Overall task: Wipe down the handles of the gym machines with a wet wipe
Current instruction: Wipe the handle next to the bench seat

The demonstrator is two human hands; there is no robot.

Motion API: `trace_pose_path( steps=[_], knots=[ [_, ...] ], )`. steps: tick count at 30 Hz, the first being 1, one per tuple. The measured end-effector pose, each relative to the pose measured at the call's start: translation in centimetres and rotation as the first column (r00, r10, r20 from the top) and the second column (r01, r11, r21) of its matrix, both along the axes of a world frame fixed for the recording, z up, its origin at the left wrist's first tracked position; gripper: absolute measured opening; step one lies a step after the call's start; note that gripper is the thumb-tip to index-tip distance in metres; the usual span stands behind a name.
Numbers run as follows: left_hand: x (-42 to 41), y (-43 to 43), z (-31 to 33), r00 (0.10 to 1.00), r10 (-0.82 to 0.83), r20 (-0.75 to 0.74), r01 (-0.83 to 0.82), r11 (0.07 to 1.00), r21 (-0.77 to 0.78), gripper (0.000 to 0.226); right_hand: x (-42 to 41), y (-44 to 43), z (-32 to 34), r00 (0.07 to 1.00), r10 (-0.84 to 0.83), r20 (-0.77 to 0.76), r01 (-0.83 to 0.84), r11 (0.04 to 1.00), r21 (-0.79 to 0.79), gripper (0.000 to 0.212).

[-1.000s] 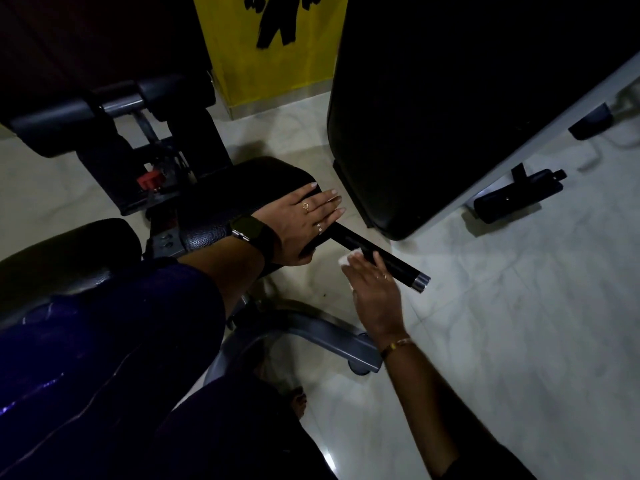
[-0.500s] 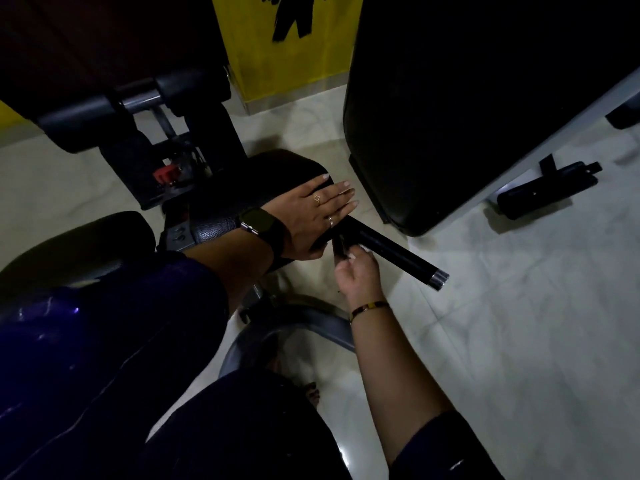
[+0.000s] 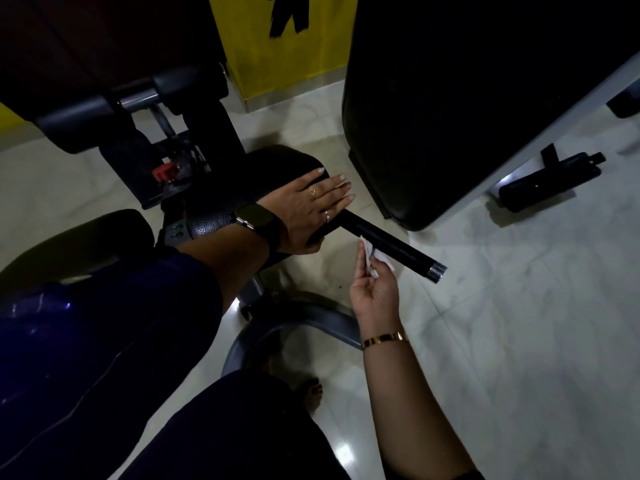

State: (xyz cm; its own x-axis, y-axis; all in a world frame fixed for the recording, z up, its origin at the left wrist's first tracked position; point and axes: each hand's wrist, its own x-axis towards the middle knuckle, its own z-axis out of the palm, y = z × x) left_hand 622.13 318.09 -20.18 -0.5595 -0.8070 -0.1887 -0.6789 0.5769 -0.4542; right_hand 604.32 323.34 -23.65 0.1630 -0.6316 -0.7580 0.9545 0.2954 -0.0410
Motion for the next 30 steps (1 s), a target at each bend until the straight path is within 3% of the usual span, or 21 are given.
trace_pose_path(
  steps=[6, 12, 16, 18, 19, 20, 21, 22, 23, 24, 25, 27, 30],
  knots=[
    [0.0, 0.1, -0.2, 1.0, 0.005, -0.009, -0.005, 1.0, -0.022, 0.086, 1.3, -1.9, 0.7, 0.992, 0.075, -0.103, -0.067, 0.995, 0.071, 0.017],
    [0.0, 0.2, -0.3, 1.0, -0.005, -0.001, 0.005, 0.998, -0.058, 0.085, -3.8, 0.1, 1.9, 1.0, 0.026, -0.004, -0.026, 0.993, 0.113, 0.036],
    [0.0, 0.3, -0.1, 1.0, 0.001, -0.03, -0.003, 0.999, -0.052, 0.083, -5.5, 2.2, 4.1, 0.996, -0.092, 0.004, 0.092, 0.996, 0.007, 0.025],
    [0.1, 0.3, -0.2, 0.999, 0.004, -0.038, -0.007, 0.998, -0.061, 0.082, -4.9, 3.0, 5.2, 0.986, -0.095, -0.136, 0.079, 0.99, -0.119, 0.023],
    [0.1, 0.3, -0.2, 0.999, 0.003, -0.037, -0.006, 0.998, -0.062, 0.083, -4.4, 3.1, 5.3, 0.952, -0.064, -0.301, 0.015, 0.987, -0.162, 0.025],
    [0.1, 0.3, -0.1, 0.999, 0.001, -0.037, -0.004, 0.998, -0.06, 0.083, -4.0, 3.1, 5.1, 0.836, -0.022, -0.548, -0.1, 0.977, -0.191, 0.03],
    [0.0, 0.3, -0.2, 1.0, 0.0, -0.031, -0.002, 0.998, -0.056, 0.084, -3.8, 3.1, 4.5, 0.586, -0.014, -0.81, -0.249, 0.948, -0.197, 0.036],
    [-0.1, 0.3, -0.2, 1.0, 0.001, -0.017, -0.002, 0.999, -0.053, 0.084, -3.9, 2.9, 3.8, 0.225, -0.097, -0.97, -0.419, 0.889, -0.186, 0.042],
    [-0.2, 0.3, -0.2, 1.0, 0.006, -0.006, -0.007, 0.999, -0.045, 0.085, -4.0, 2.5, 2.7, -0.109, -0.257, -0.96, -0.577, 0.803, -0.15, 0.045],
    [-0.2, 0.2, 0.0, 1.0, 0.01, -0.003, -0.01, 0.999, -0.037, 0.086, -4.3, 1.9, 1.7, -0.326, -0.391, -0.861, -0.705, 0.707, -0.054, 0.047],
    [-0.1, 0.3, 0.0, 1.0, 0.015, -0.004, -0.015, 0.999, -0.032, 0.086, -4.4, 1.1, 0.7, -0.483, -0.48, -0.732, -0.772, 0.628, 0.098, 0.051],
    [0.0, 0.3, -0.1, 1.0, 0.012, -0.013, -0.012, 0.999, -0.038, 0.087, -4.6, -0.8, -1.0, -0.675, -0.604, -0.423, -0.737, 0.553, 0.388, 0.057],
    [-0.1, 0.2, 0.0, 1.0, 0.007, -0.02, -0.008, 1.0, -0.024, 0.088, -4.4, -2.2, -2.3, -0.686, -0.694, -0.217, -0.657, 0.463, 0.596, 0.054]
  ],
)
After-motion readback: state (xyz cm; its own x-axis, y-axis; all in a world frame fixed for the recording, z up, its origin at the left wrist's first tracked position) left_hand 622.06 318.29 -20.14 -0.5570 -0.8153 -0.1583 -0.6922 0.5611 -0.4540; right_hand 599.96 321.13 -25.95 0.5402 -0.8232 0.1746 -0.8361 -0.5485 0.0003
